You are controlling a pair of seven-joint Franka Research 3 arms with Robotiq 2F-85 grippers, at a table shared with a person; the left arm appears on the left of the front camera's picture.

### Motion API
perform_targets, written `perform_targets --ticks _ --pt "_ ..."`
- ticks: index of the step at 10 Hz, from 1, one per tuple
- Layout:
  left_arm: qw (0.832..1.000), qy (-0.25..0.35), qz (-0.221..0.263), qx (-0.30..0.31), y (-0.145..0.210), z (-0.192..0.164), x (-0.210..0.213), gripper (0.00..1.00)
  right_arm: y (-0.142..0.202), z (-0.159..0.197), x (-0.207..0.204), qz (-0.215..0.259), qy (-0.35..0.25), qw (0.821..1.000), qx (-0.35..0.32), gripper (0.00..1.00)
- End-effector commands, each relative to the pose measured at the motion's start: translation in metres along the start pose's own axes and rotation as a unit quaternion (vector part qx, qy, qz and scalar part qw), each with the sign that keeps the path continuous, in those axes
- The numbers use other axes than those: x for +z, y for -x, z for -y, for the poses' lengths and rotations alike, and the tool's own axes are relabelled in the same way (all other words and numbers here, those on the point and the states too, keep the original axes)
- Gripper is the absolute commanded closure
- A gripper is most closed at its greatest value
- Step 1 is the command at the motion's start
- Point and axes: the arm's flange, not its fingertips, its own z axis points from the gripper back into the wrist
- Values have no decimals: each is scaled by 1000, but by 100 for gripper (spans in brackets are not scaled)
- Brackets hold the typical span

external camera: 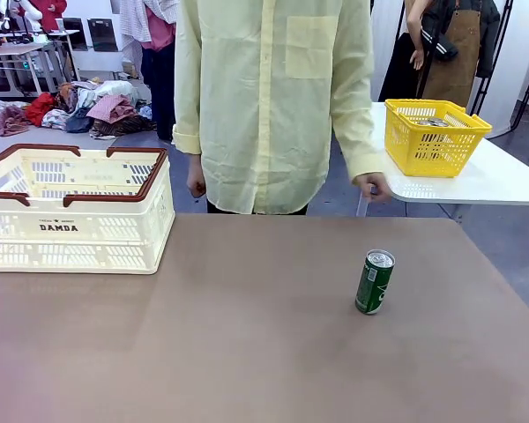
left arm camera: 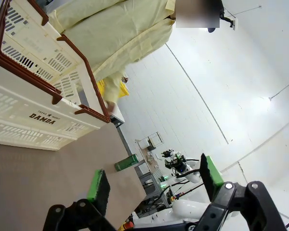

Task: Place the drinks into the Shopping basket.
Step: Pick up one drink and place it into the Shopping basket.

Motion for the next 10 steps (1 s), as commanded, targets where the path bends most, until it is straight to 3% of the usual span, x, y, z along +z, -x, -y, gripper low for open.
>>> perform_targets --ticks 1,6,8,10 --pt "1000 9 4 4 -2 3 1 0 -2 0 1 1 -6 1000 5 0" --pt "1000 9 4 4 -2 3 1 0 0 0 0 0 0 1000 0 0" --pt "1000 9 4 4 -2 3 1 0 -1 -37 -54 -60 109 992 18 0" --pt "1000 9 4 4 -2 3 1 0 -11 -78 -127 -160 191 967 57 0"
